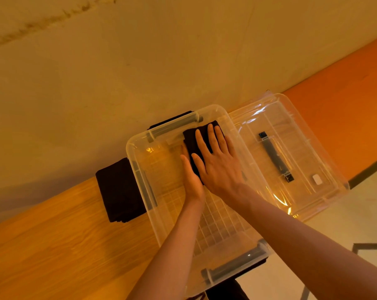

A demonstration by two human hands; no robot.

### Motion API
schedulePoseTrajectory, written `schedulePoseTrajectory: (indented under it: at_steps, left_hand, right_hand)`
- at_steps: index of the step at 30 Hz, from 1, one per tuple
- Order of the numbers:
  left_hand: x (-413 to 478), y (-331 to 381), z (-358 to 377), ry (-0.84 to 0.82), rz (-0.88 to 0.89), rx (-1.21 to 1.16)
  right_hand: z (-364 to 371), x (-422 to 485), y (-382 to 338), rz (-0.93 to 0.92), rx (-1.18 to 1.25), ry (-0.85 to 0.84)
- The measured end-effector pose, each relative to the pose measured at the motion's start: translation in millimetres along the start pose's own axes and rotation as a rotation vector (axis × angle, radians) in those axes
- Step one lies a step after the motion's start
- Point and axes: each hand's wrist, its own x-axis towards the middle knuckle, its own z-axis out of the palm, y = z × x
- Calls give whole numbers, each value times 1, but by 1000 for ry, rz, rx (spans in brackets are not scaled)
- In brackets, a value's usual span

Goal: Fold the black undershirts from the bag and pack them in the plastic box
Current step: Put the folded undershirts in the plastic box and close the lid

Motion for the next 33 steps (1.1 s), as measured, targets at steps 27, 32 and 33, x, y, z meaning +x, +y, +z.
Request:
schedulePoseTrajectory:
  at_steps: [27, 32, 33]
  left_hand:
    - [-96, 94, -177, 376, 269, 193]
    - [-80, 84, -219, 389, 133, 245]
    - [-74, 82, -224, 372, 102, 260]
  right_hand:
    - [-49, -40, -171, -230, 193, 56]
    - [-11, -47, -216, -271, 122, -52]
    - [-3, -48, -221, -259, 120, -86]
